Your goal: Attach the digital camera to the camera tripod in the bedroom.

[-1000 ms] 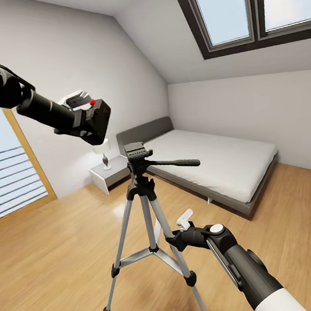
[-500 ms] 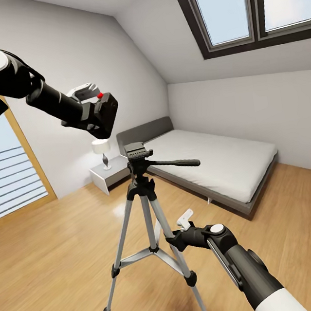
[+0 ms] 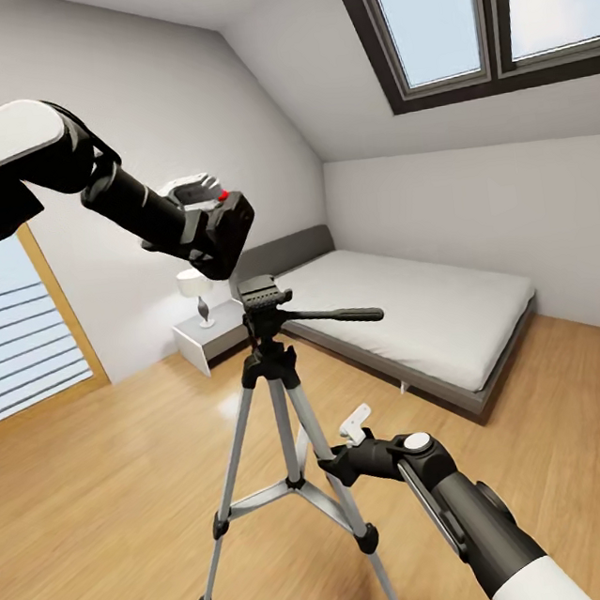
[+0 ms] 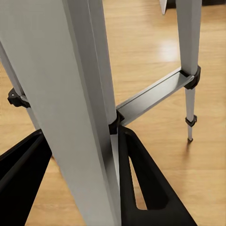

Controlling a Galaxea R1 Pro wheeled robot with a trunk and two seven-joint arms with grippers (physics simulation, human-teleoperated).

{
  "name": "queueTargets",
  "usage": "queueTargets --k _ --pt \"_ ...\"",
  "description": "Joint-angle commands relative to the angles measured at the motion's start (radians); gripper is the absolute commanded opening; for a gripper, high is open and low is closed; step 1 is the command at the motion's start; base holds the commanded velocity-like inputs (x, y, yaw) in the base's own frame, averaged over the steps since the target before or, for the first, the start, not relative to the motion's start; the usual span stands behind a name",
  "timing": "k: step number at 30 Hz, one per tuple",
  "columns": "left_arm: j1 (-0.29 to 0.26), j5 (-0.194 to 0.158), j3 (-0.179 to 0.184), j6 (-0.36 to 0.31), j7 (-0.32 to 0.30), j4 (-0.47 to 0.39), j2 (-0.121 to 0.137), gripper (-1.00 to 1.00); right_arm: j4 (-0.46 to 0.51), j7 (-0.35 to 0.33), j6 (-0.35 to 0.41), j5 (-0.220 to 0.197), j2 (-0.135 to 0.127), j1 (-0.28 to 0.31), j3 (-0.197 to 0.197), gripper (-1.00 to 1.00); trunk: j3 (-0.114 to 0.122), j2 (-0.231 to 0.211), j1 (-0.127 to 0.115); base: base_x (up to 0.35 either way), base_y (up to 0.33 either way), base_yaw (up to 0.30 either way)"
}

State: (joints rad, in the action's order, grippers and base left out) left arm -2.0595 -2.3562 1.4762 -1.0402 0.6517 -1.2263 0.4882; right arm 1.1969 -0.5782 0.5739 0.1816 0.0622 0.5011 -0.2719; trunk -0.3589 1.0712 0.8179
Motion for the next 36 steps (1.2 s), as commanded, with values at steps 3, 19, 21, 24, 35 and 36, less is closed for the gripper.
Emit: queueTargets --k 3,19,21,24,35,36 --pt "-0.034 0.000 0.096 -0.007 -0.050 0.006 -0.034 -1.00 0.000 -0.009 0.007 0.012 0.001 0.001 -0.001 -1.00 -0.001 0.001 0.000 0.000 0.000 0.000" --pt "-0.139 1.278 0.385 -0.007 -1.710 0.582 -0.209 -1.00 0.000 -0.002 0.000 0.018 0.002 0.001 -0.001 -1.00 -0.001 0.001 0.000 0.000 0.000 0.000" --pt "-0.138 1.278 0.384 -0.007 -1.710 0.585 -0.209 -1.00 0.000 -0.002 0.000 0.018 0.002 0.001 -0.001 -1.00 -0.001 0.001 0.000 0.000 0.000 0.000" --pt "-0.137 1.278 0.384 -0.007 -1.710 0.593 -0.209 -1.00 0.000 -0.002 0.000 0.018 0.002 0.001 -0.001 -1.00 -0.001 0.001 0.000 0.000 0.000 0.000" --pt "-0.134 1.278 0.385 -0.007 -1.710 0.601 -0.209 -1.00 0.000 -0.002 0.000 0.018 0.002 0.001 -0.001 -1.00 -0.001 0.001 0.000 0.000 0.000 0.000" --pt "-0.134 1.278 0.385 -0.007 -1.710 0.601 -0.209 -1.00 0.000 -0.002 0.000 0.018 0.002 0.001 -0.001 -1.00 -0.001 0.001 0.000 0.000 0.000 0.000"
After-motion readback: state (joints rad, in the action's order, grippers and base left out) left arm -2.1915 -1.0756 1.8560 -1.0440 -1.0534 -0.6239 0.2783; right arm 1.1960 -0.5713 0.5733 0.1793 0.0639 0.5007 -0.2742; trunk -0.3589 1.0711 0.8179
